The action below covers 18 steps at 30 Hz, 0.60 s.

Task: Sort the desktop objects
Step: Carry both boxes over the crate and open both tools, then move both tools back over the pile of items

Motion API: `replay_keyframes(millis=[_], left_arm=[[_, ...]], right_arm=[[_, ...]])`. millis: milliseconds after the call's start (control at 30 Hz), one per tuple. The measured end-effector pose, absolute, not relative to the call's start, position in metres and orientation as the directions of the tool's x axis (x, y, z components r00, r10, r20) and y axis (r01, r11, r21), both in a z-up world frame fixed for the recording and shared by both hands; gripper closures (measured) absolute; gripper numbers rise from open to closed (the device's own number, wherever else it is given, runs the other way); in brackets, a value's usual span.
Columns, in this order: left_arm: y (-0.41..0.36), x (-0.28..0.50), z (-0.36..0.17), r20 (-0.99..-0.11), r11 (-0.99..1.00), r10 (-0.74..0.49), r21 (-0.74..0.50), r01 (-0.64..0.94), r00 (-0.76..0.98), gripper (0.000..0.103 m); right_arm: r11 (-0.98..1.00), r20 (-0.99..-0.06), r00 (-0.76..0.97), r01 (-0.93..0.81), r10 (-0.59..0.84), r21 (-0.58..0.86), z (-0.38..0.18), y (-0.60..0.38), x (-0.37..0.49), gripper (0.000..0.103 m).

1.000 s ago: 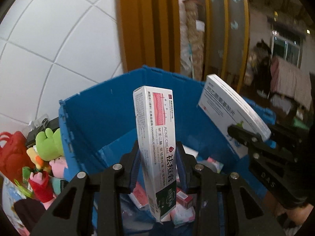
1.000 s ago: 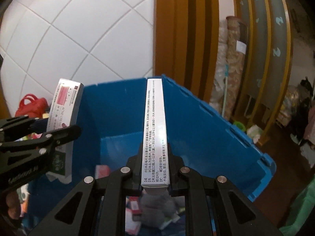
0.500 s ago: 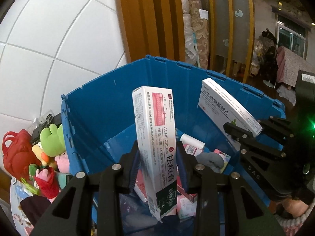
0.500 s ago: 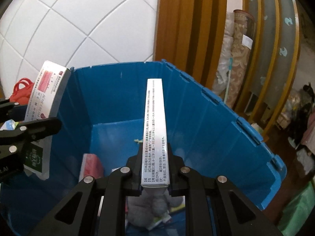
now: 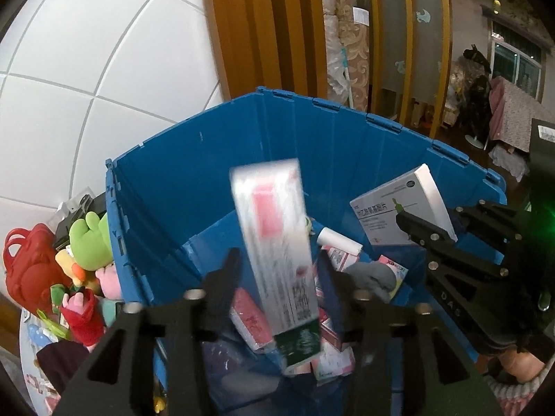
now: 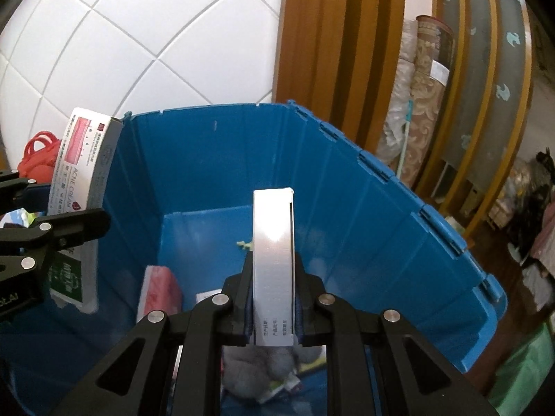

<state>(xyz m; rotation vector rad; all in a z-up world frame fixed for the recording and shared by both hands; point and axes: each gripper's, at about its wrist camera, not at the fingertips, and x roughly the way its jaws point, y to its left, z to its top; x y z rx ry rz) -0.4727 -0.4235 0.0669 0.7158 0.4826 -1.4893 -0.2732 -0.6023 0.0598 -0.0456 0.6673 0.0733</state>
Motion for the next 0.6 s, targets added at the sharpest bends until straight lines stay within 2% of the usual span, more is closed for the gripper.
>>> replay_keyframes(millis=[33,100,233,333,400,467,600], left_arm=[[-0.423,-0.473,0.068,-0.687,-0.059,-0.725,0.134,0.989,0.05,0.038],[-0.421,-0.473,0.069,-0.677,-0.054,-0.734,0.142,0.988,0.057,0.031],[-0.421,-0.471,0.069,-0.676,-0.048,-0.735,0.142,0.989,0.061,0.031],[-0.419,-0.467,0.069,-0.674,-0.04,-0.737,0.129,0.991,0.058,0.031],[-0.419,-0.466,0.069,-0.672,-0.034,-0.739,0.126,0.991,0.059,0.031],[-0.416,-0.465,0.071,-0.664,-0.029,-0.746,0.124,0.992,0.062,0.031],[-0.409,-0.46,0.075,-0.645,-0.02,-0.762,0.111,0.994,0.057,0.031]], right_arm=[[0.996,-0.621,0.782,-0.083,0.053,-0.019,0.06,-0.603,-0.273,0.085],[0.997,-0.622,0.781,-0.081,0.054,-0.016,0.06,-0.604,-0.273,0.085],[0.997,-0.623,0.781,-0.081,0.052,-0.019,0.061,-0.604,-0.272,0.081],[0.997,-0.622,0.781,-0.078,0.052,-0.015,0.061,-0.604,-0.274,0.064],[0.997,-0.62,0.783,-0.076,0.049,-0.017,0.063,-0.603,-0.274,0.034],[0.997,-0.61,0.791,-0.07,0.039,-0.027,0.067,-0.602,-0.277,0.017],[0.998,-0.608,0.793,-0.062,0.03,-0.031,0.069,-0.602,-0.279,0.011]])
